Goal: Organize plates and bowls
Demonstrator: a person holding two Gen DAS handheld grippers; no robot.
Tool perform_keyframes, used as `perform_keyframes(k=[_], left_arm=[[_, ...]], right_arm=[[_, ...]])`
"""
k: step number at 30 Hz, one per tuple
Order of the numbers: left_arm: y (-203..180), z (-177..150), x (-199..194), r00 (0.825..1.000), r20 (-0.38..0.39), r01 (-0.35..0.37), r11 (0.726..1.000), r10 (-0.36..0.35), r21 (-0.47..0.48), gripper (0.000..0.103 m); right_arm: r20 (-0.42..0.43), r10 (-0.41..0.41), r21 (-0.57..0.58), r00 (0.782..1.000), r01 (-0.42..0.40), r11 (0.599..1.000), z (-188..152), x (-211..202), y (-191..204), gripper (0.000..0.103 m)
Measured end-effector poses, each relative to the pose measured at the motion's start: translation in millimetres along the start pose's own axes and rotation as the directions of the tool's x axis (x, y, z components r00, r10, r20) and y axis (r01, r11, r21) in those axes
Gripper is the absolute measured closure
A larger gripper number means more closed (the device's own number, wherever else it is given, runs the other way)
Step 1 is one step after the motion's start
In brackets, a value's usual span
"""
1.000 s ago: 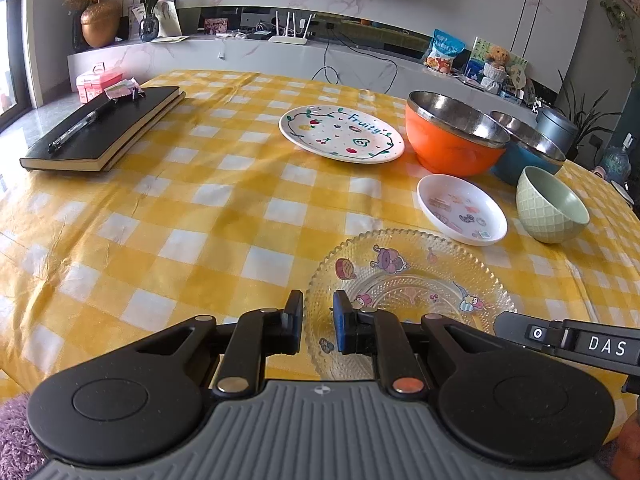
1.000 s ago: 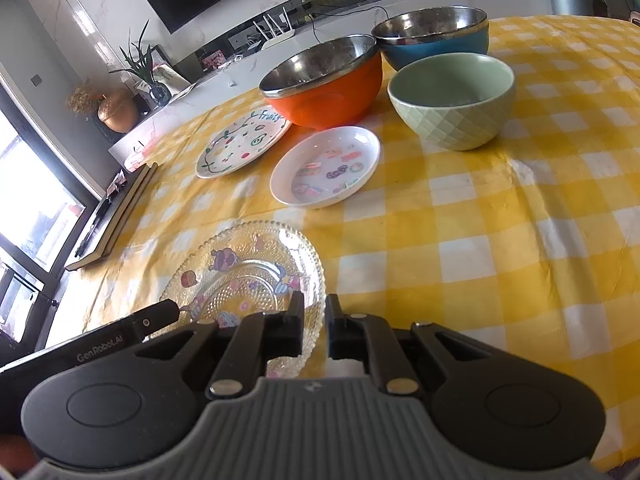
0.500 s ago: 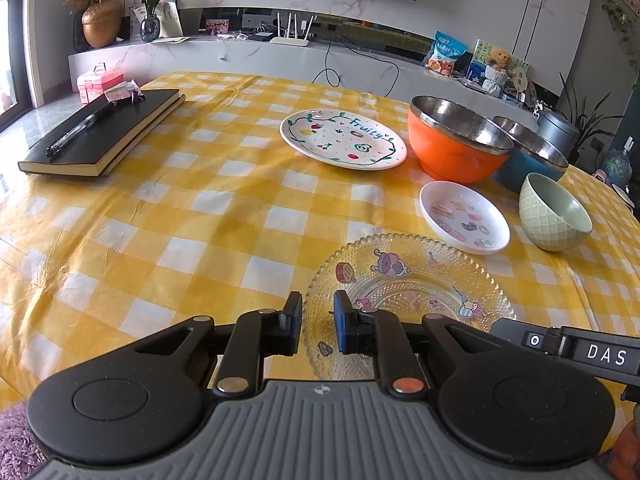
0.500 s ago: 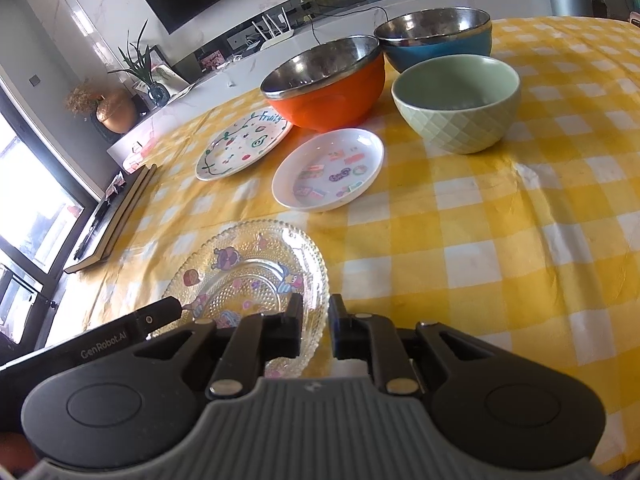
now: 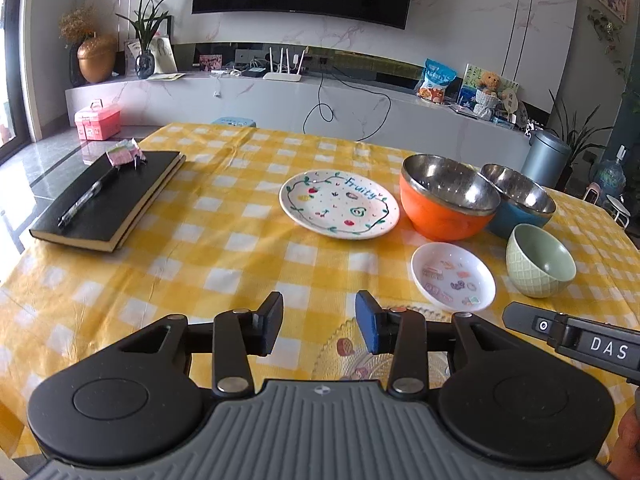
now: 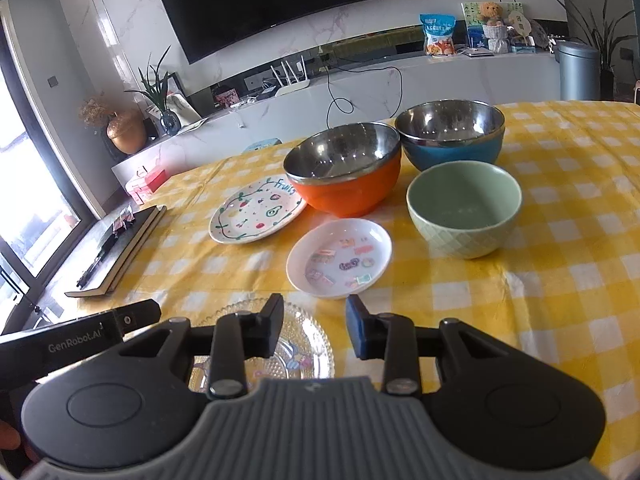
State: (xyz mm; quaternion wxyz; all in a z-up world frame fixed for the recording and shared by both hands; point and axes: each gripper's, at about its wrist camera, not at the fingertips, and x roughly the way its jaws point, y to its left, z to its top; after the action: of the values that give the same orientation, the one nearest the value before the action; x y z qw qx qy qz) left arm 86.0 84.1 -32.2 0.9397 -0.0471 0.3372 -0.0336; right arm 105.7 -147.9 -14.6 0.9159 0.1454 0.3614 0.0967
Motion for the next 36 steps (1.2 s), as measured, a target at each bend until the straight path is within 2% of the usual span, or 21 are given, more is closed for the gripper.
perform_keyframes(k=[7, 14, 19, 25, 30, 33, 36], left_arm=[[3.2, 29.3, 11.8, 1.0, 0.022, 0.009, 1.0, -0.009, 0.017, 0.056], [16.6, 50.5, 38.5, 1.0, 0.01, 0.021, 0.999, -0.021, -0.047, 0.056], [23.3, 59.4, 61.3, 1.0, -0.009, 0.028, 0.998, -0.029, -0.061, 0.056], [32.4, 67.4, 96.6, 0.997, -0.035, 0.068, 0.995, -0.071, -0.076, 0.056], [44.0, 71.3, 127.7, 0.995, -0.041, 0.082, 0.993, -0.086, -0.09, 0.057], [50.0, 75.0, 143.6, 0.995, -0.044, 0.084, 0.992, -0.088, -0.094, 0.058], [51.5, 78.0, 158.7, 0.995, -0.06, 0.071, 0.994, -0.077, -0.087, 0.064]], right_arm=[[0.017, 0.009, -0.011, 1.0, -0.009, 1.0, 19.9, 13.2, 15.0, 0.069], [0.03, 0.003, 0.037, 1.0, -0.004, 0.999, 36.0, 37.1, 25.8, 0.069], [0.023, -0.016, 0.128, 1.0, 0.013, 0.992, 40.1, 59.4, 25.6, 0.069], [0.004, -0.005, 0.197, 1.0, 0.004, 0.98, 44.0, 92.1, 27.9, 0.071], [-0.001, 0.001, 0.227, 1.0, -0.001, 0.974, 51.8, 118.9, 31.9, 0.077], [-0.003, -0.023, 0.24, 1.0, 0.023, 0.971, 55.1, 132.8, 31.4, 0.077], [-0.009, -0.035, 0.259, 0.999, 0.036, 0.965, 57.5, 144.2, 28.2, 0.077]])
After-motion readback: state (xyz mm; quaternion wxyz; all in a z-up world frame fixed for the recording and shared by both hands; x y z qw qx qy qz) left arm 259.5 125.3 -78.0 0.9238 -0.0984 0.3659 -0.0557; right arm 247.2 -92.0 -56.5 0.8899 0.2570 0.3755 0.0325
